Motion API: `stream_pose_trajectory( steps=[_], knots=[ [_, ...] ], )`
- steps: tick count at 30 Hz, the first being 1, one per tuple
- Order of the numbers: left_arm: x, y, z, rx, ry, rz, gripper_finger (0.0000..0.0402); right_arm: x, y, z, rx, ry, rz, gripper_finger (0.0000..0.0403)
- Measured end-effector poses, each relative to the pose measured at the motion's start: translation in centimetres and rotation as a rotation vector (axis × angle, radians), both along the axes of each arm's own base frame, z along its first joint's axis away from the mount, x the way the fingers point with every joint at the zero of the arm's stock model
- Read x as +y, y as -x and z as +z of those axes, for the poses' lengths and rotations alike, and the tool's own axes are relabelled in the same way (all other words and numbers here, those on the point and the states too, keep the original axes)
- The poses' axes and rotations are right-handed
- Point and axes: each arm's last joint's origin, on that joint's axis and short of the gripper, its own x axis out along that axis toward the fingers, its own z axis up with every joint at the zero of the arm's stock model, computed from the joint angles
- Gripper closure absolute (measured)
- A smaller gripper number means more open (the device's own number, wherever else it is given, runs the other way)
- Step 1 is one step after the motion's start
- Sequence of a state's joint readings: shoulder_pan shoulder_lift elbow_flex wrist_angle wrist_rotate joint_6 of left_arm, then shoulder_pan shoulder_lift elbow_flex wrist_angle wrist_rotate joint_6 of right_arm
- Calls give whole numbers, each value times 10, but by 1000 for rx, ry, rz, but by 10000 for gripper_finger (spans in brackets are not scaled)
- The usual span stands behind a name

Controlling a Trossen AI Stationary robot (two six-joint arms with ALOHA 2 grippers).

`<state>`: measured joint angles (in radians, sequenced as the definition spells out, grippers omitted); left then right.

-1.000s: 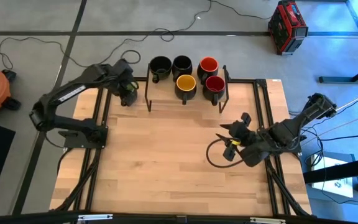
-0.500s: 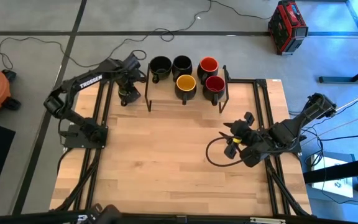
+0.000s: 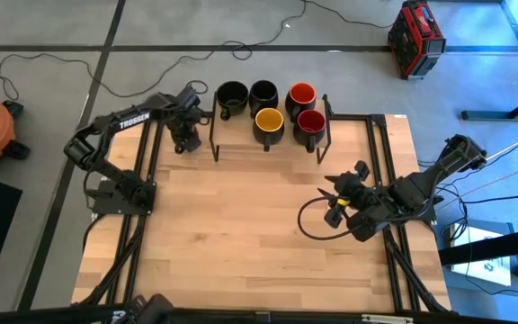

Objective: Place coffee mugs
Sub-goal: Move the green mug to the right center of the table

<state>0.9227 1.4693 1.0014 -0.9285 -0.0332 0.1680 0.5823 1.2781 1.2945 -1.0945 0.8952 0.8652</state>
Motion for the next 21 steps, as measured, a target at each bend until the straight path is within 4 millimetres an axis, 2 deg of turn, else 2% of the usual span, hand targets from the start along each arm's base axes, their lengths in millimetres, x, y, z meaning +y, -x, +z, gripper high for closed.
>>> stream_pose_trajectory(
  steps=[5, 13, 17, 21],
  knots=[
    [-5, 4, -14, 16, 24, 0, 248, 0, 0, 0, -2, 9, -7, 229],
    [-10, 4, -11, 13, 24, -5, 376, 0, 0, 0, -3, 9, -7, 229],
    [-26, 3, 7, 26, 22, 7, 385, 0, 0, 0, -11, -3, -17, 229],
    [-56, 0, 31, -5, 27, -10, 384, 0, 0, 0, -12, -4, -18, 229]
  ],
)
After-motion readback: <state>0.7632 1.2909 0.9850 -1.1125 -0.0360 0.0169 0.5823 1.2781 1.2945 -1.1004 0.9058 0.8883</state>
